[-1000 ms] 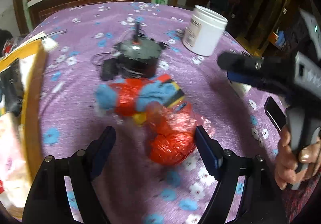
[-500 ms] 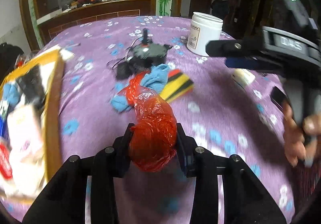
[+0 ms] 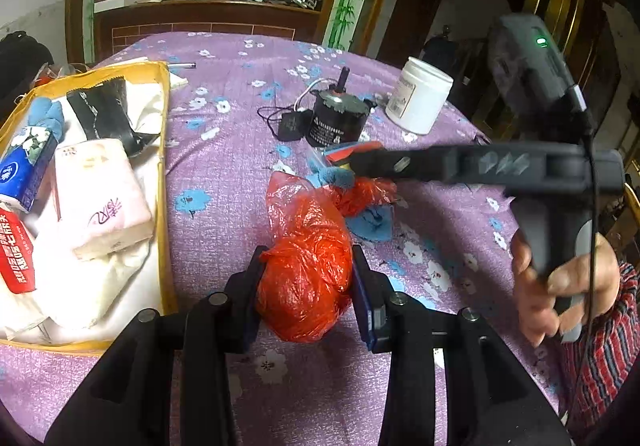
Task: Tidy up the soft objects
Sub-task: 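Grasp a red bag with the left gripper while the right grasps another red bag, then hold both red bags lifted above the table in both grippers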
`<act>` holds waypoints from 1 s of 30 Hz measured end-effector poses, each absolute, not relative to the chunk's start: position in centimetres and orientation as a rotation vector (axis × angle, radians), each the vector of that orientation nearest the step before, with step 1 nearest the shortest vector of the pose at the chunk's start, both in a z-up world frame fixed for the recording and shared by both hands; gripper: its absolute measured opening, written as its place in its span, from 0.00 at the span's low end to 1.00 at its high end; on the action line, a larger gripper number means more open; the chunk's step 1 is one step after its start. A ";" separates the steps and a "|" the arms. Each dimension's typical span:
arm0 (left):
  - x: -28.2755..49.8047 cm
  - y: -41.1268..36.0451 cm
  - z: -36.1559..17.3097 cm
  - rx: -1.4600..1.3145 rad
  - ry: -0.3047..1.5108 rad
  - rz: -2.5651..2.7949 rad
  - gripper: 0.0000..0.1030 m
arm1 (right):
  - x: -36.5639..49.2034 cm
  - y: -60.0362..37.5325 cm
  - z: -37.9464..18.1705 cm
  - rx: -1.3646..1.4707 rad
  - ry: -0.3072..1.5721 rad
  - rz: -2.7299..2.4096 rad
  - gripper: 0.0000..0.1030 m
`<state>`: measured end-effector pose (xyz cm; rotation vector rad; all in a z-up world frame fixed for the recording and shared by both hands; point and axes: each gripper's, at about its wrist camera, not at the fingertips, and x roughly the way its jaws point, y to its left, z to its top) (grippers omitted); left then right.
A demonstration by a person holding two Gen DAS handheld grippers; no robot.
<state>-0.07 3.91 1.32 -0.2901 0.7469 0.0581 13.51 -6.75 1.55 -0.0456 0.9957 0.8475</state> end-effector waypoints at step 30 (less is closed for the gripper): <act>1.8 3.1 2.4 -0.109 0.603 0.302 0.35 | 11.7 -7.8 2.3 -0.082 0.852 0.756 0.30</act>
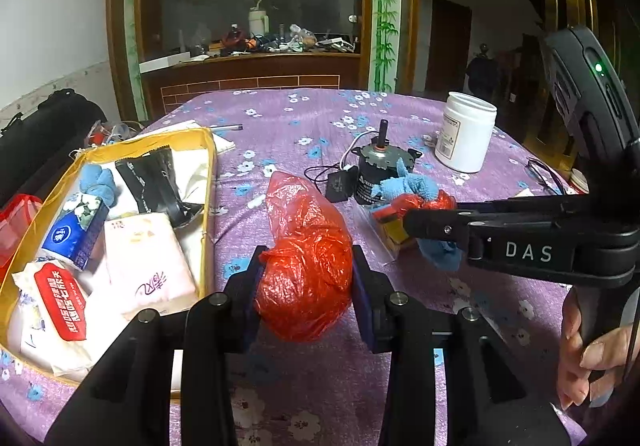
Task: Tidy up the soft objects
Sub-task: 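Hold both red bags lifted above the table in both grippers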
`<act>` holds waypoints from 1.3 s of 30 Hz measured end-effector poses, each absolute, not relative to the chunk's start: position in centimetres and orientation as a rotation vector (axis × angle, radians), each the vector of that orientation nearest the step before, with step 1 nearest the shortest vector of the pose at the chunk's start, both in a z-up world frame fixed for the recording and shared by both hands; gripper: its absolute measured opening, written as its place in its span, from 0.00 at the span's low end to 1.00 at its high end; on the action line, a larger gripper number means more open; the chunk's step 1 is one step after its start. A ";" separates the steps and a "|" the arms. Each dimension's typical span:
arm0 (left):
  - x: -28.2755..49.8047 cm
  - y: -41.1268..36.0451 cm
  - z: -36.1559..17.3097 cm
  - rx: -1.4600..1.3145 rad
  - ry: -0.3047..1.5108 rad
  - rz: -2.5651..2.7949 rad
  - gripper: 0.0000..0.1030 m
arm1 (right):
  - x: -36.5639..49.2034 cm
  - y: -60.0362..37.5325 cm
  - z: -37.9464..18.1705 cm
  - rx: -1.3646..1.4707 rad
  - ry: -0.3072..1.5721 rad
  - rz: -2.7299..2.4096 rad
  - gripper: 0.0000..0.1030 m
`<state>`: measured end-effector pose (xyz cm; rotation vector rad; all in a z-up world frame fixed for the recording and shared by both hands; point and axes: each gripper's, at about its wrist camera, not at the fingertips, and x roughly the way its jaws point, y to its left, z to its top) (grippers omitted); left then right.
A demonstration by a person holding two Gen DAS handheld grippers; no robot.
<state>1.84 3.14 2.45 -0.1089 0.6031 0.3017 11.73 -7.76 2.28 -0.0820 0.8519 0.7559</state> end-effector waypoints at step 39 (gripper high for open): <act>0.4 2.3 3.5 -0.101 0.575 0.280 0.35 | 8.4 -8.4 3.2 -0.049 0.791 0.714 0.30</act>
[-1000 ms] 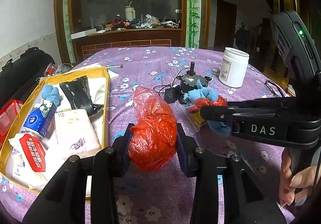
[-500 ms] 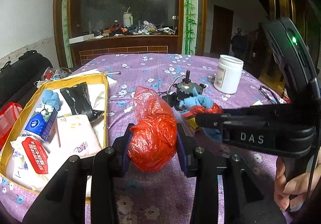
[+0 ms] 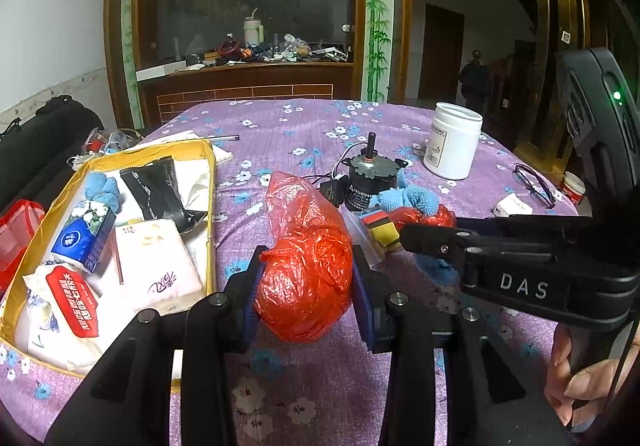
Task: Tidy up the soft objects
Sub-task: 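Hold both red bags lifted above the table in both grippers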
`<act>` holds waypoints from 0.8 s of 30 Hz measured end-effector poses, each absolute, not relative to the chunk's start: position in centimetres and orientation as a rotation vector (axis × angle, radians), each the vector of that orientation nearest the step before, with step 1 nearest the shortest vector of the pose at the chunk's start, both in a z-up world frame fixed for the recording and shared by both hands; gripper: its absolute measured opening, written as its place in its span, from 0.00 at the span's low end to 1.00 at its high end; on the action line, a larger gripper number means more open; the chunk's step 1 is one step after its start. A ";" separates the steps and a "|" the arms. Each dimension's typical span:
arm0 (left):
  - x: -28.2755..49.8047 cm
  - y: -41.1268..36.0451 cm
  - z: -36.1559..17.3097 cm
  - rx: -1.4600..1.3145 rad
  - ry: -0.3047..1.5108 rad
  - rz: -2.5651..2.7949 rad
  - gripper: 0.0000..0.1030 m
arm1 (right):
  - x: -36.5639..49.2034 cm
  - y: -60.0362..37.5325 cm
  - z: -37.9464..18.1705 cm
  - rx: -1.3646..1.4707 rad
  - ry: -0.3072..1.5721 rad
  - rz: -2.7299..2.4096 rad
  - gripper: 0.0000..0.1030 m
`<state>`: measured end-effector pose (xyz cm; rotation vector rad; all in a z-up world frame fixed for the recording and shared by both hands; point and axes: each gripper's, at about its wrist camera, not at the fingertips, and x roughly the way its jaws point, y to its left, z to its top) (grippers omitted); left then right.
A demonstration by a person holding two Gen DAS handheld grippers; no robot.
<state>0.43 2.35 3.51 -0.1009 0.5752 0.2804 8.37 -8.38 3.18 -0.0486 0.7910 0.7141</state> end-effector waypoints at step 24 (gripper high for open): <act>0.1 3.4 3.9 -0.115 0.574 0.298 0.35 | 8.5 -8.4 2.8 -0.048 0.800 0.726 0.30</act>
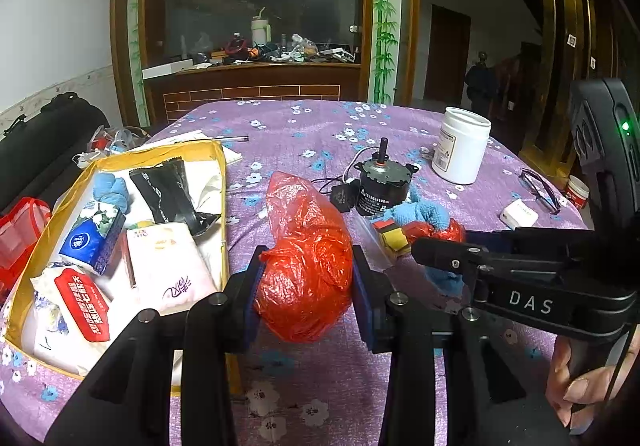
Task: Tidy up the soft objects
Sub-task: 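Hold both red bags lifted above the table in both grippers, then carry both red bags over the tray with both grippers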
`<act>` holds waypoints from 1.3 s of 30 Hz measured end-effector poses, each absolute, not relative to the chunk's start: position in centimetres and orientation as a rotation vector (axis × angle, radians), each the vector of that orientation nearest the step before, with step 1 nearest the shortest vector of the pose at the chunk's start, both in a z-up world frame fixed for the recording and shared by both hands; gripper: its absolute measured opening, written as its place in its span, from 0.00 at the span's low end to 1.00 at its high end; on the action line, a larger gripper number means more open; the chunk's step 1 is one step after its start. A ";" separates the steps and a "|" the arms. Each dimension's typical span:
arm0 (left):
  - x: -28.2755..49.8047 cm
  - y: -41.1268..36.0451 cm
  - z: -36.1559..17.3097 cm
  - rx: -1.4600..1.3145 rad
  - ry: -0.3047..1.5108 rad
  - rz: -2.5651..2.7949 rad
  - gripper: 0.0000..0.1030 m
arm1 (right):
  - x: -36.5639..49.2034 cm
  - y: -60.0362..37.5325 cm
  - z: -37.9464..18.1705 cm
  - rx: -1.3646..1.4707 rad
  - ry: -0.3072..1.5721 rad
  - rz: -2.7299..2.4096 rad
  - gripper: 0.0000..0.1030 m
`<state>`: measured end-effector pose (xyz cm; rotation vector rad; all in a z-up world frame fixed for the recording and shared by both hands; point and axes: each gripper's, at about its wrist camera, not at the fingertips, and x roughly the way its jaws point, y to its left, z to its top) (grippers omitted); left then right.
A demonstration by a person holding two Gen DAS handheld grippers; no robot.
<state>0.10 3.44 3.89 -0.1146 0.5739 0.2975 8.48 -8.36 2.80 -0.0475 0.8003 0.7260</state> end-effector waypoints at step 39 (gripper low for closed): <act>-1.6 9.4 6.0 -0.193 0.551 0.364 0.35 | 8.0 -7.2 3.5 -0.024 0.825 0.760 0.30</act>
